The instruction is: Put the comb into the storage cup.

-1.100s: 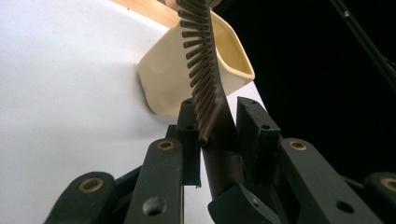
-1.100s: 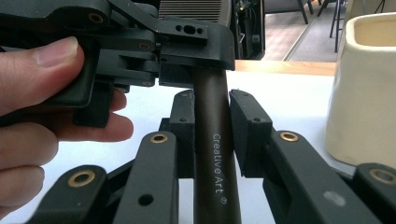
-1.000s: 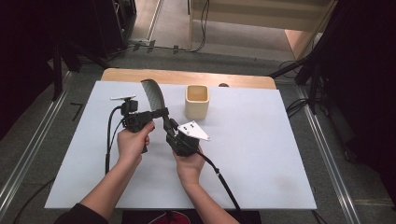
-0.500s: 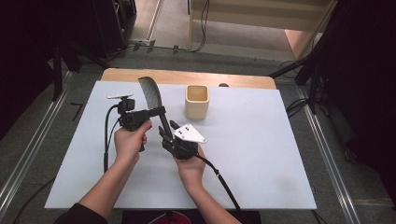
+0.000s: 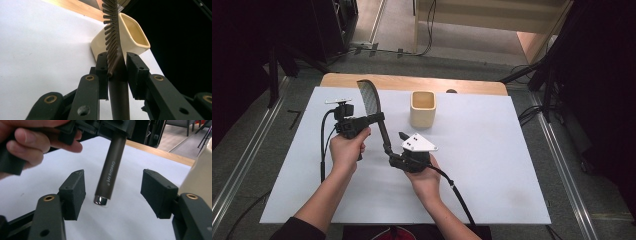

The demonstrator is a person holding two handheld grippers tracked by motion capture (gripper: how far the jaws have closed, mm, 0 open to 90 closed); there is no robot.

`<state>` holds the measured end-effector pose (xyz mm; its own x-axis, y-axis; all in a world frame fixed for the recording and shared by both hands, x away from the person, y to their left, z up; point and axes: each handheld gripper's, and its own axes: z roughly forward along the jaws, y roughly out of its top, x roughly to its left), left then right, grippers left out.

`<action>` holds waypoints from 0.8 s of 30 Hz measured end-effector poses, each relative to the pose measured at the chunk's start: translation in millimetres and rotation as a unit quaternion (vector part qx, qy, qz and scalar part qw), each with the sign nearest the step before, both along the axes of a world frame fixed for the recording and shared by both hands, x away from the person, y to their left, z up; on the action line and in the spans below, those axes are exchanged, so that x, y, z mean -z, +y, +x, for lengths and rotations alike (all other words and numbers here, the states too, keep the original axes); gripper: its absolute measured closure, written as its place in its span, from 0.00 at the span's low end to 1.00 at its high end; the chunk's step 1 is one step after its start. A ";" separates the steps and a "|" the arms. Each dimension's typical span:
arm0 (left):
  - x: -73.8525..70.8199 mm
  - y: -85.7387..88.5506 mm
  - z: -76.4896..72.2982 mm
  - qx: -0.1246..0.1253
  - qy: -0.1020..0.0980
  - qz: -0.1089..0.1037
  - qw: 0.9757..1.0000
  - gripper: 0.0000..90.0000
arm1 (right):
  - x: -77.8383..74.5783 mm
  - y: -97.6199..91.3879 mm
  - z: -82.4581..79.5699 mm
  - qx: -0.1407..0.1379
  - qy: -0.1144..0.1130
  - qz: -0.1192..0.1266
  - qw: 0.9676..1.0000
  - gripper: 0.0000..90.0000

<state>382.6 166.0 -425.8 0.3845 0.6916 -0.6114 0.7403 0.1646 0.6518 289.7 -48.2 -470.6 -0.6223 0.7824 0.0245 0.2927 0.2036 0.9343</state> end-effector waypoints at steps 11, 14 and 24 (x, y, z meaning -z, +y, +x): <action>-3.0 0.7 1.8 0.004 -0.012 0.023 1.000 0.82 | 3.1 -14.0 3.7 -0.025 0.029 -0.033 0.999 0.26; -4.9 0.6 2.0 0.007 -0.015 0.027 1.000 0.82 | 3.0 -16.3 2.5 -0.024 0.019 -0.043 0.999 0.26; -6.8 0.6 1.7 0.013 -0.028 0.036 0.999 0.82 | 7.2 -33.0 -1.9 -0.032 0.002 -0.089 0.996 0.26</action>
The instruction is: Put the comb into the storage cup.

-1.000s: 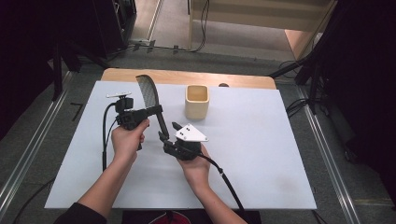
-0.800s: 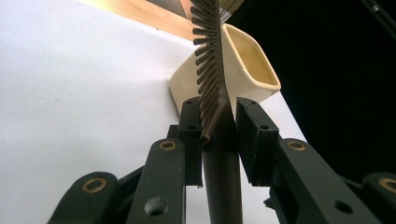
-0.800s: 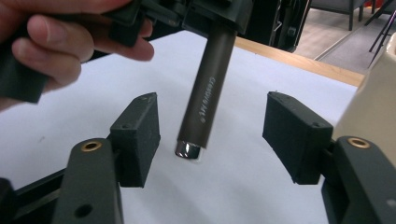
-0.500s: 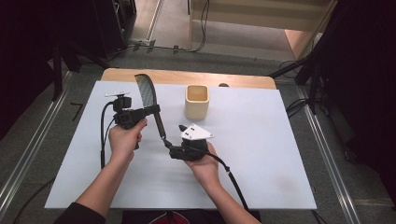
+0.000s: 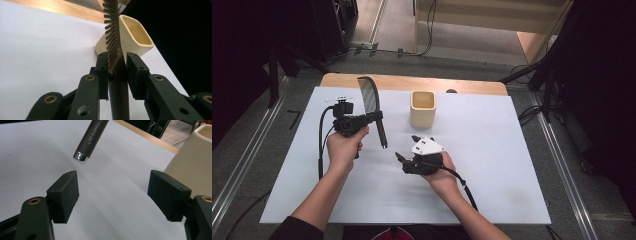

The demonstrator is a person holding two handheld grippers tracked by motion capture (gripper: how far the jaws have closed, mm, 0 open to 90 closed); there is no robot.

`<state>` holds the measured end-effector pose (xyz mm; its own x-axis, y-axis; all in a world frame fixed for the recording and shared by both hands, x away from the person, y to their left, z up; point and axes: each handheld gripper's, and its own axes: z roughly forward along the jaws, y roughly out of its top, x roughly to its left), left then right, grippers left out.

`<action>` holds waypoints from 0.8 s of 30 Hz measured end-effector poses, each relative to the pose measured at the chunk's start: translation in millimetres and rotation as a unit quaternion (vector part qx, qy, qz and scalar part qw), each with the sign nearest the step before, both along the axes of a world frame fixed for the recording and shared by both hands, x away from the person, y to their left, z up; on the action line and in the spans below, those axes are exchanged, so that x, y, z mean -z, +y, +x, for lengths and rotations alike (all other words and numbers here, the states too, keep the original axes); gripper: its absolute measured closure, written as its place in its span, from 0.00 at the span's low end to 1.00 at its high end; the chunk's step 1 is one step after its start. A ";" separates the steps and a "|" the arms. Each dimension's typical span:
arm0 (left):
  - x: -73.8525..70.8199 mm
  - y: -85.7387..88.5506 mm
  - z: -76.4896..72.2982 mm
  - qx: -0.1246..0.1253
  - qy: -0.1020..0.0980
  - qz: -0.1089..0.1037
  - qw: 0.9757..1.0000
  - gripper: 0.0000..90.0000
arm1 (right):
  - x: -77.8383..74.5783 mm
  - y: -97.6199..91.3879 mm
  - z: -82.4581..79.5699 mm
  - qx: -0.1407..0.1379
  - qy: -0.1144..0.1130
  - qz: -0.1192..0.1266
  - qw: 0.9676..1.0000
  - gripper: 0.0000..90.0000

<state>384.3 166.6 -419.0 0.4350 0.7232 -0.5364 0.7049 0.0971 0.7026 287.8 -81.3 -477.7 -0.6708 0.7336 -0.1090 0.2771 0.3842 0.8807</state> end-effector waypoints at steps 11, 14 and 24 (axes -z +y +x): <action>-2.6 -4.4 -1.1 0.020 -0.008 0.000 1.000 0.82 | 2.0 -27.3 -6.1 -0.008 0.021 0.000 1.000 0.26; -4.2 -5.8 -1.5 0.028 -0.013 0.000 1.000 0.82 | 0.4 -32.6 -8.4 -0.014 0.027 -0.002 1.000 0.26; -10.6 -8.7 -2.5 0.042 -0.038 0.003 0.998 0.82 | -6.4 -59.8 -19.0 -0.022 0.030 -0.012 0.999 0.26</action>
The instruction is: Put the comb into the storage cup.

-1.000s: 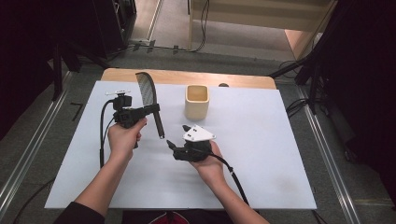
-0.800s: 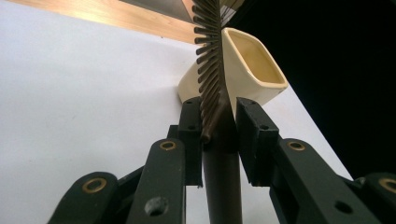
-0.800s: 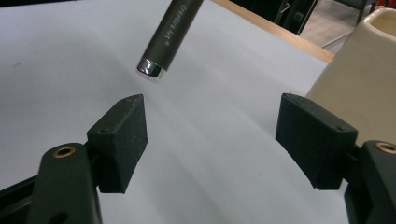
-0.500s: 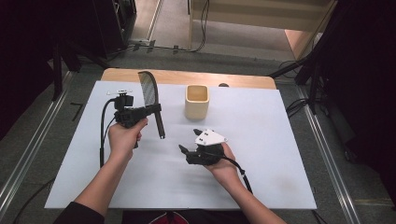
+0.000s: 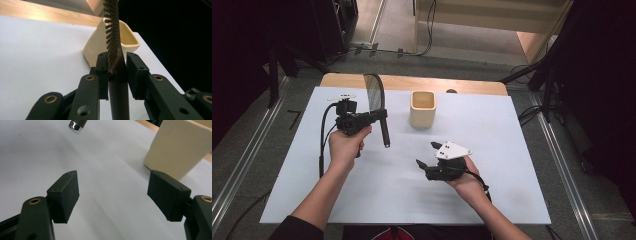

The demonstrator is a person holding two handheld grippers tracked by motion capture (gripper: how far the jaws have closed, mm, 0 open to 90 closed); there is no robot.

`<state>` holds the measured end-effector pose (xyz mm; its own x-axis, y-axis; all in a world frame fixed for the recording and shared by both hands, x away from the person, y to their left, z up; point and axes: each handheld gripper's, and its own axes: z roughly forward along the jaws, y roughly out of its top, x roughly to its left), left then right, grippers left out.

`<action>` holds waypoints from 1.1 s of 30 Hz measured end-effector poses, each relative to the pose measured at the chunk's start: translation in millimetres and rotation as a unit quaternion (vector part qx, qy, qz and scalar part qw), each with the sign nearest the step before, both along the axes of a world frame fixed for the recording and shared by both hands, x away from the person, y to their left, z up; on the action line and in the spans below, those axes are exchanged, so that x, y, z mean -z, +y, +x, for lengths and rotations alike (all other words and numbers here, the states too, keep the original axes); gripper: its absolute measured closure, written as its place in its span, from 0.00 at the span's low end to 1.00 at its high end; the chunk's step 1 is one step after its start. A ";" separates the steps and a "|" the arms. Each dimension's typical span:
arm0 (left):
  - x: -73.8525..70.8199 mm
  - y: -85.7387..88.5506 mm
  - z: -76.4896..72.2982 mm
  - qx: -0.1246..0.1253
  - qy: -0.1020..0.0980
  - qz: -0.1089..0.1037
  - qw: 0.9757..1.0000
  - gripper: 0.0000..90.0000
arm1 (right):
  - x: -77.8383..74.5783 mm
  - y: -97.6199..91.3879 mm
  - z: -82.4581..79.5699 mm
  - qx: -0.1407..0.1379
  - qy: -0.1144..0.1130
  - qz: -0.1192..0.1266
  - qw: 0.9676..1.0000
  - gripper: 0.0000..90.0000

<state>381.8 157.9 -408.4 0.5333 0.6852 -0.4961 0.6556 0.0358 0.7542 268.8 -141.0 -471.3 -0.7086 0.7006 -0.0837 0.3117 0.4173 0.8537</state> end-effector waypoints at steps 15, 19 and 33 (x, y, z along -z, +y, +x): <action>-11.4 -5.5 -2.6 0.007 -0.050 0.002 0.999 0.82 | 1.9 -31.2 -9.9 0.002 0.004 -0.012 1.000 0.26; -15.2 -7.0 -1.5 0.008 -0.056 0.001 0.998 0.82 | 2.3 -40.0 -12.4 0.004 0.002 -0.019 1.000 0.26; -29.7 -21.6 7.7 0.020 -0.067 -0.012 0.997 0.82 | 6.3 -66.6 -23.7 0.012 0.019 -0.019 1.000 0.26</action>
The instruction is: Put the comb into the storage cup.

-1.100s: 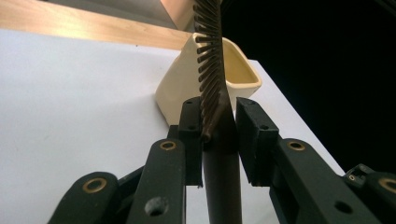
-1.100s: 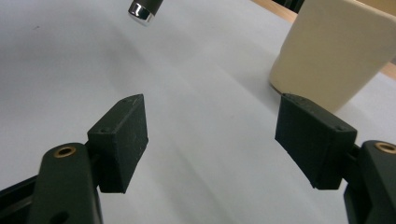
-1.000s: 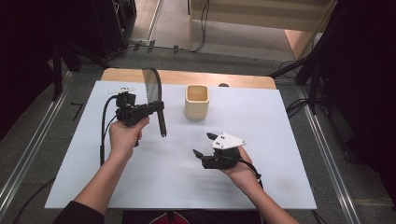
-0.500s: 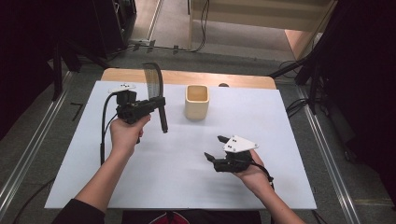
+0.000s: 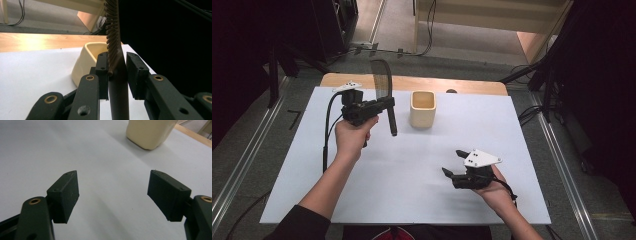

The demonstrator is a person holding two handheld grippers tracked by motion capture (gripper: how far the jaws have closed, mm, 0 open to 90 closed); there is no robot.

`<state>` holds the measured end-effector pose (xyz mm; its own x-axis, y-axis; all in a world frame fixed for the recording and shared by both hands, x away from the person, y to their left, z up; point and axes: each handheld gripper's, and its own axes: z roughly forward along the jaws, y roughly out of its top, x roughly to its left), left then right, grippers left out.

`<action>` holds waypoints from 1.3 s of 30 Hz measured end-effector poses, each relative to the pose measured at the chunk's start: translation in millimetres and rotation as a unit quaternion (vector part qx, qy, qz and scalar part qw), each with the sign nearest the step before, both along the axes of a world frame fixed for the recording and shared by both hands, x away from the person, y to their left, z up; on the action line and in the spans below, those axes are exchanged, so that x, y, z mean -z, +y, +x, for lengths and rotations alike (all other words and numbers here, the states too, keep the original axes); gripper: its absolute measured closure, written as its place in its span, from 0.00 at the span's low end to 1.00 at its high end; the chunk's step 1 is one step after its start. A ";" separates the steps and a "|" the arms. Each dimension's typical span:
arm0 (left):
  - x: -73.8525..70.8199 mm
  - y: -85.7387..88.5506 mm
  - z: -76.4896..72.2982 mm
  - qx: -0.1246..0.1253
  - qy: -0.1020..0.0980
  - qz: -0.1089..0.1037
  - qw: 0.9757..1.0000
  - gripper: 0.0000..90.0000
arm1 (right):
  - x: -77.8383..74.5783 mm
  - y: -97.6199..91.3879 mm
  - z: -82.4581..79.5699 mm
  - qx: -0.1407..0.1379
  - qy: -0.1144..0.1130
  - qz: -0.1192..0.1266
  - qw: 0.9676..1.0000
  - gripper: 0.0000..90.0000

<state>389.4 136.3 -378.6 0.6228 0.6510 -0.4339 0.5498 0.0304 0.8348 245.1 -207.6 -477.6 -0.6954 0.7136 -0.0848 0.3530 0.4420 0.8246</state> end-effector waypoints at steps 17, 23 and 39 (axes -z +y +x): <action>-25.7 -21.9 12.4 0.002 -0.029 0.001 1.000 0.82 | 3.9 -20.1 -11.7 0.024 0.017 0.010 1.000 0.26; -32.8 -28.7 19.4 -0.001 -0.036 0.002 0.999 0.82 | 3.2 -26.8 -14.8 0.026 0.017 0.007 0.999 0.26; -37.5 -50.1 40.8 -0.003 -0.052 -0.009 0.999 0.82 | 3.7 -32.5 -17.0 0.022 0.018 0.011 1.000 0.26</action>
